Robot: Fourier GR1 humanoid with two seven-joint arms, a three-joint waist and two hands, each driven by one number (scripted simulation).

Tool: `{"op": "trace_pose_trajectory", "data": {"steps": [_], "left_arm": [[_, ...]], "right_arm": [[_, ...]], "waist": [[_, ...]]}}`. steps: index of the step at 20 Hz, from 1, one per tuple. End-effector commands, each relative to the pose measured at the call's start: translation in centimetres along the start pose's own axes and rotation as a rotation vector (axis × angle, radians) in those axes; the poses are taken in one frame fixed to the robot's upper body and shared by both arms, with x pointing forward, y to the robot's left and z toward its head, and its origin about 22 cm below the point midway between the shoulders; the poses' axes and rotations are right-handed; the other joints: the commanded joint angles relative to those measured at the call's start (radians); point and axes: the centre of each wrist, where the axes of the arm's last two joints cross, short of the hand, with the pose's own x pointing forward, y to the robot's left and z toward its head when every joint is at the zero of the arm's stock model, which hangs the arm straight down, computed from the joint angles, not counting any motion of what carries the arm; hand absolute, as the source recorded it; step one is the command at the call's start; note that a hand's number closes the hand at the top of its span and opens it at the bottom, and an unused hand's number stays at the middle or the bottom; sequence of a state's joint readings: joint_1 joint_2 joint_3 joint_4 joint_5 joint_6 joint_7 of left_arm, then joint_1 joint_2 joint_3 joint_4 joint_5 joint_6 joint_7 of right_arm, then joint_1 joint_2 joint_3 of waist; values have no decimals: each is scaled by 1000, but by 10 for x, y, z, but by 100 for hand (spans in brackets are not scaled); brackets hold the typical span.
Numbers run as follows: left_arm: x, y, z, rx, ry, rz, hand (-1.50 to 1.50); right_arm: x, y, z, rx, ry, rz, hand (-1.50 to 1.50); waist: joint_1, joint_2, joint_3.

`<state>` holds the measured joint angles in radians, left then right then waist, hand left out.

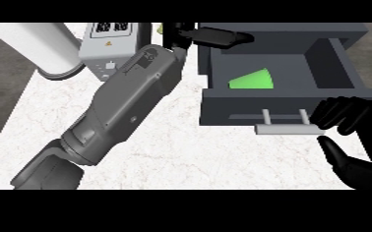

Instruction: Pick up the cup, place it into the drawer and close the drawer

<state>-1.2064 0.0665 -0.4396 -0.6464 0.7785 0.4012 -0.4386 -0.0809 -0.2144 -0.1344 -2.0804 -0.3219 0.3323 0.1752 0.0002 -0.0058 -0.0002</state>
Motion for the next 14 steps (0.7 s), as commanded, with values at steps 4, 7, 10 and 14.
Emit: {"op": "trace_pose_trajectory", "data": {"steps": [4, 7, 10, 14], "left_arm": [[2, 61, 29, 124, 17, 39, -150], [24, 80, 34, 125, 33, 57, -150], [12, 107, 74, 151, 30, 40, -150], [4, 137, 117, 145, 60, 65, -150]], "right_arm": [[8, 7, 8, 64, 63, 151, 150], [-1, 4, 10, 100, 110, 241, 150], [0, 0, 17, 117, 143, 264, 150], [-21, 17, -11, 89, 187, 315, 150]], "waist": [[31, -7, -1], [36, -7, 0], [32, -6, 0], [40, 1, 0]]}}
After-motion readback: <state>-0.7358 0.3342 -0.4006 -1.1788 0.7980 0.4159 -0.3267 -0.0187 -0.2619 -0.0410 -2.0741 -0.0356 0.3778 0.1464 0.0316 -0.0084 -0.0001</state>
